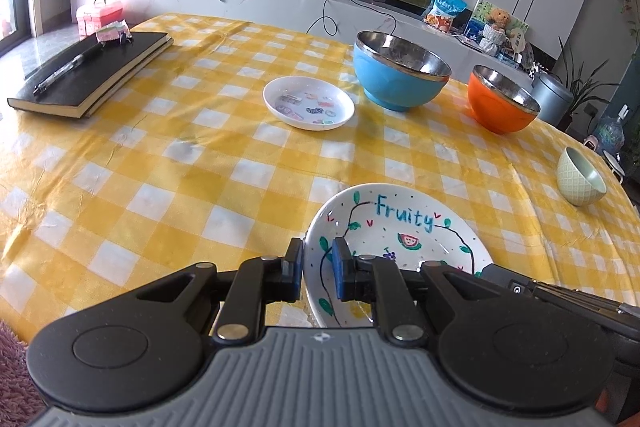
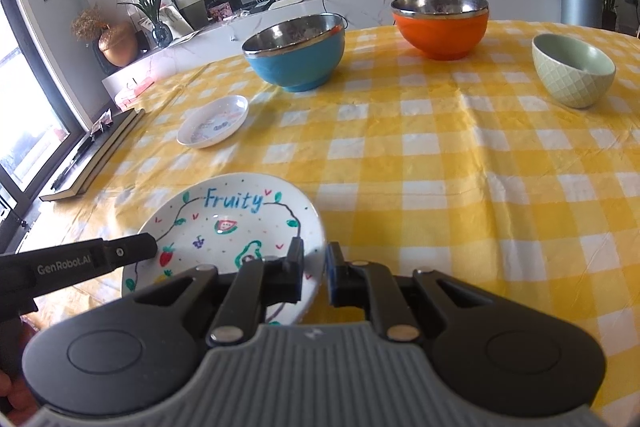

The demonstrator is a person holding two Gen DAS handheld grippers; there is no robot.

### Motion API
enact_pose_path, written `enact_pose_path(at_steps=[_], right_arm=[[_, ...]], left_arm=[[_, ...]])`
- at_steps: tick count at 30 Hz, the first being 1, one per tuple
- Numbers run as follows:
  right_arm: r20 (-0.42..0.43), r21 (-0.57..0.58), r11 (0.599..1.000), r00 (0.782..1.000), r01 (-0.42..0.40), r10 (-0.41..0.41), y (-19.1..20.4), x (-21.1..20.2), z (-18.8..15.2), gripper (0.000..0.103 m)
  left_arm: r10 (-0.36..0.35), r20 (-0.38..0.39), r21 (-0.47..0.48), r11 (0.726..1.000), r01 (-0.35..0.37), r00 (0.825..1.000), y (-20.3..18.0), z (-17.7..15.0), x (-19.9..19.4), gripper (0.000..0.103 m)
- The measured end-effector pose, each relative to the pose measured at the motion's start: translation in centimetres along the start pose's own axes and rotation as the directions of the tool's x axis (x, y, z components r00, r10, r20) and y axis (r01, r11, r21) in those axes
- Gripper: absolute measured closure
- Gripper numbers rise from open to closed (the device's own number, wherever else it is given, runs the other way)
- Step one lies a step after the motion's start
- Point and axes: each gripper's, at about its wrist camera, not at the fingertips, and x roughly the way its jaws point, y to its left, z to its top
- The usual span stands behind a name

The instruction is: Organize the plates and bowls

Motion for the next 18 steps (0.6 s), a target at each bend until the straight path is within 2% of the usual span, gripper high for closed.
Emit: enact_pose_path(at_steps=[7,18], right_arm=[[0.014,-0.031,0.999,1.0,0.019,-0.018,0.46,-0.05,-0.23,0.094],[0.022,-0.075,0.997,0.999,0.034,-0.032,0.99,0.14,-0.21,0.093]], left_arm=[[0.035,0.016,0.069,0.997,-0.037,0.999,-0.79,-0.4,0.03,0.087],[0.038,0.013,0.074,0.997,-0.038,0.999,-0.8,-0.43,0.12,0.087]])
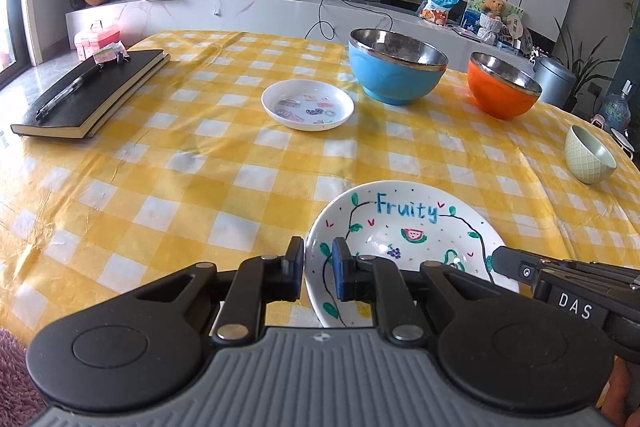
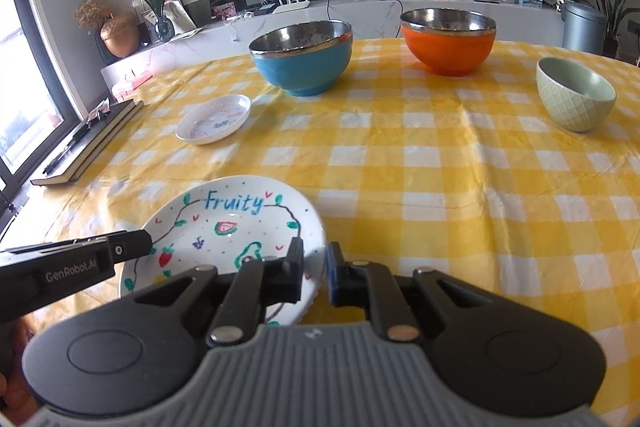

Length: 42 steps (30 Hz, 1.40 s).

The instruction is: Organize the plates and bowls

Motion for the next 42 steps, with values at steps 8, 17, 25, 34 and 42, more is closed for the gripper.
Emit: enact_pose_path(at_steps=[8,17,25,34,42], right_arm=[[0.012,0.034,0.999,1.0,-0.021,0.021,-1.1,-0.5,0.3,0.082],[0.037,0.06,0.998,0.999,-0.023,0.02,-2.5,-1.7,1.5,0.07],[0.05,0.007,0.999,0.998,-0.039,0.039,-2.1,-1.3,3.4,0.063],[0.056,-0.033,0.998,0.997,-0.047,0.048,-0.8,1.1,6.3,0.055],[0.037,-0.028,0.998,0.997,-0.063,0.064,0.2,4.8,8.5,0.055]], left_arm=[[-0.006,0.015,-0.029,1.0,0.006,1.0,0.7,0.2,-0.5,0.084],[-0.056,0.0,-0.084,0.995,0.056,0.998,1.2,2.2,-1.4,0.072],[-0.064,-0.014,-0.139,0.988,0.061,0.998,2.6,5.9,-0.6,0.071],[-0.04,-0.008,-0.166,0.985,0.038,0.999,4.1,9.0,1.7,0.065],[-0.04,-0.009,-0.214,0.976,0.037,0.999,5.5,10.3,4.9,0.053]])
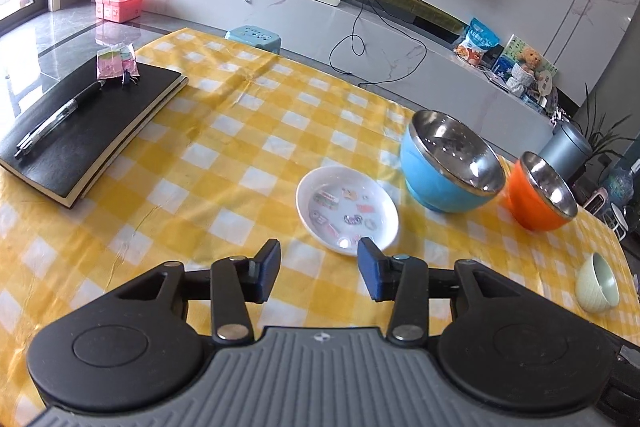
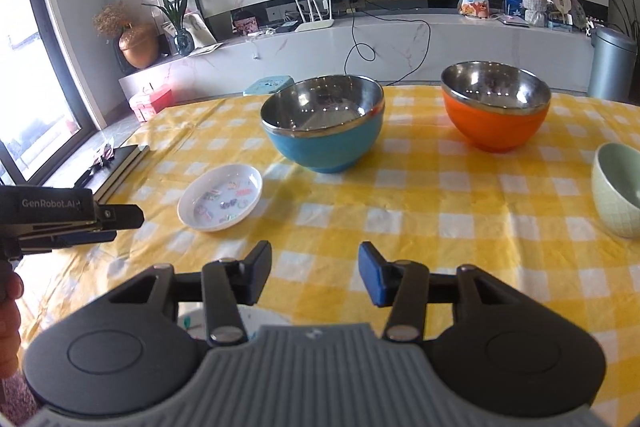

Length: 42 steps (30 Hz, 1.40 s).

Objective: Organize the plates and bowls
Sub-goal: 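Grip the rim of the small white sticker plate with the left tool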

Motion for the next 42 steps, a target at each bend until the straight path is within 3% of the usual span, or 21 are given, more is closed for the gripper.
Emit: enact_pose_path(at_steps=[9,15,24,33,42], right_arm=[[-0.018,0.074,0.997,0.999,-0.029,0.03,0.3,5.1,2.3,0.065],[-0.037,0.118,0.99,0.996,-0.076,0.081,1.1,8.0,3.4,0.071],[-0.088,0.163,0.981,0.989,-0.103,0.118,2.9,11.4,3.9,0.079],[-0.117,0.206,0.973,0.984,-0.105,0.131,3.4,12.7,3.4,0.097],[-0.094,0.217,0.97,0.987,-0.106,0.129,2.9,11.0,3.4,0.098]], left_arm=[[-0.028,0.018,-0.044,0.999,0.028,0.999,1.2,1.8,3.8,0.053],[-0.019,-0.009,-0.045,0.999,0.019,1.0,1.6,2.2,6.5,0.054],[-0.025,-0.013,-0.06,0.998,0.025,1.0,2.1,1.9,7.8,0.073],[-0.024,-0.024,-0.043,0.999,0.023,0.999,1.6,1.9,8.3,0.093],[-0.037,-0.016,-0.028,0.999,0.037,0.999,0.8,1.8,6.4,0.1]])
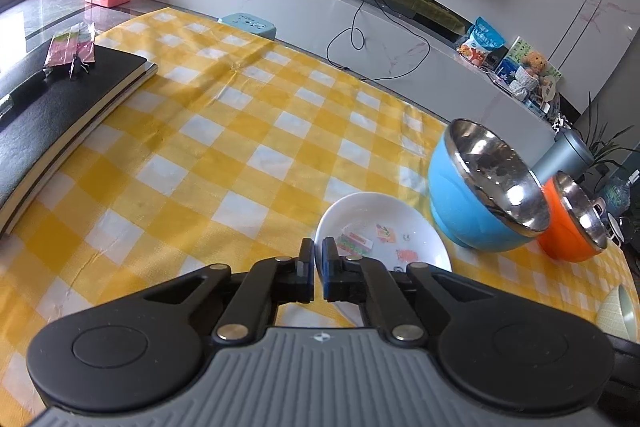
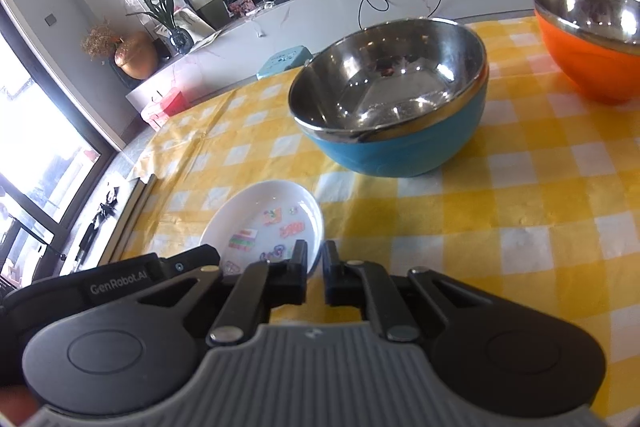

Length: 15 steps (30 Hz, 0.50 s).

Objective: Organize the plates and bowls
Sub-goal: 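Grip the rim of the small white sticker plate with the left tool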

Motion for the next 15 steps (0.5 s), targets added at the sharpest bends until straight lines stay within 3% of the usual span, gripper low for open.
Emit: enact_pose_path(at_steps=[15], right_arm=[[0.05,0.012,1.0,0.999,0.006,-0.006,-1.1,-11.0,-3.2,0.099]], left_arm=[[-0.075,0.004,-0.025,0.997,0.075,0.997,-4.0,-3.8,-8.8,0.1]])
